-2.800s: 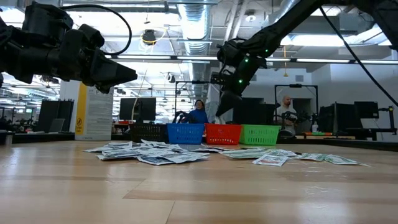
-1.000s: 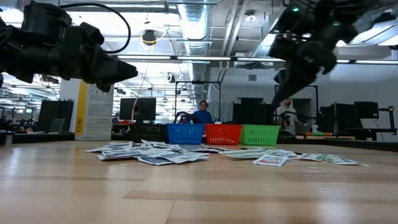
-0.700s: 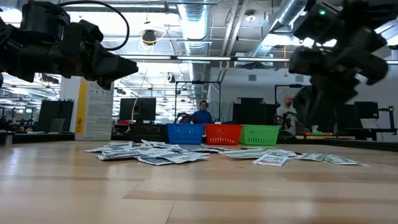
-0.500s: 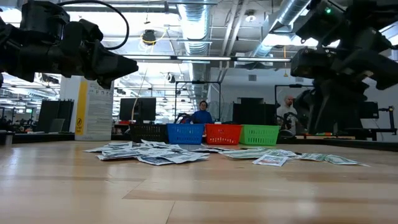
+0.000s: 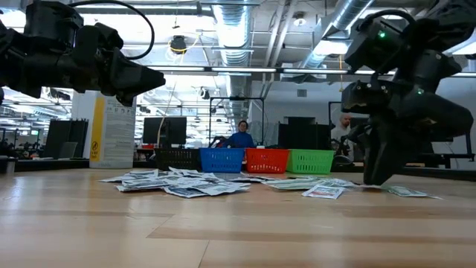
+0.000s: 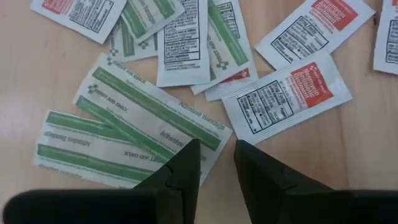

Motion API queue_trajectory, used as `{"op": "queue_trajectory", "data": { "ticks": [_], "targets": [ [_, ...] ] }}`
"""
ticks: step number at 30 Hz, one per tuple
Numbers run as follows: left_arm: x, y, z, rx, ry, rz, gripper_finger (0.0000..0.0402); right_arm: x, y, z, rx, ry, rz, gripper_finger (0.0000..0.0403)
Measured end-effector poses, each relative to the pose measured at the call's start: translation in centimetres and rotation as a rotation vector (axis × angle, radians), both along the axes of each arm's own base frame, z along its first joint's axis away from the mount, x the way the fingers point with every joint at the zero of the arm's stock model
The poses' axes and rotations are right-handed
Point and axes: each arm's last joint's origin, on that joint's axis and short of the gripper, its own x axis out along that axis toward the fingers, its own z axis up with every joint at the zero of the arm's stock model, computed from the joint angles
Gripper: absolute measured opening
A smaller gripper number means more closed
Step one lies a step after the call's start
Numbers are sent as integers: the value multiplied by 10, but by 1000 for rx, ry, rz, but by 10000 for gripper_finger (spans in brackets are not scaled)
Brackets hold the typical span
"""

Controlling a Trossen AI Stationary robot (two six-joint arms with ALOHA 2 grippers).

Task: Pick & Place First Aid Supplies
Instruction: Put the green bandage pack into the red bin

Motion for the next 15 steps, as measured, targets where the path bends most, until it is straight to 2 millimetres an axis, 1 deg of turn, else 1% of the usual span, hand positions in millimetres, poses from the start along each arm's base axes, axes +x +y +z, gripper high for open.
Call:
{"op": "queue_trajectory", "data": {
  "ticks": [4, 15],
  "targets": [
    [0, 0, 0, 0, 0, 0, 93, 2, 0, -5, -2, 14, -1, 98],
    [0, 0, 0, 0, 0, 0, 93, 1, 0, -4, 3, 15, -10, 97]
  ]
}}
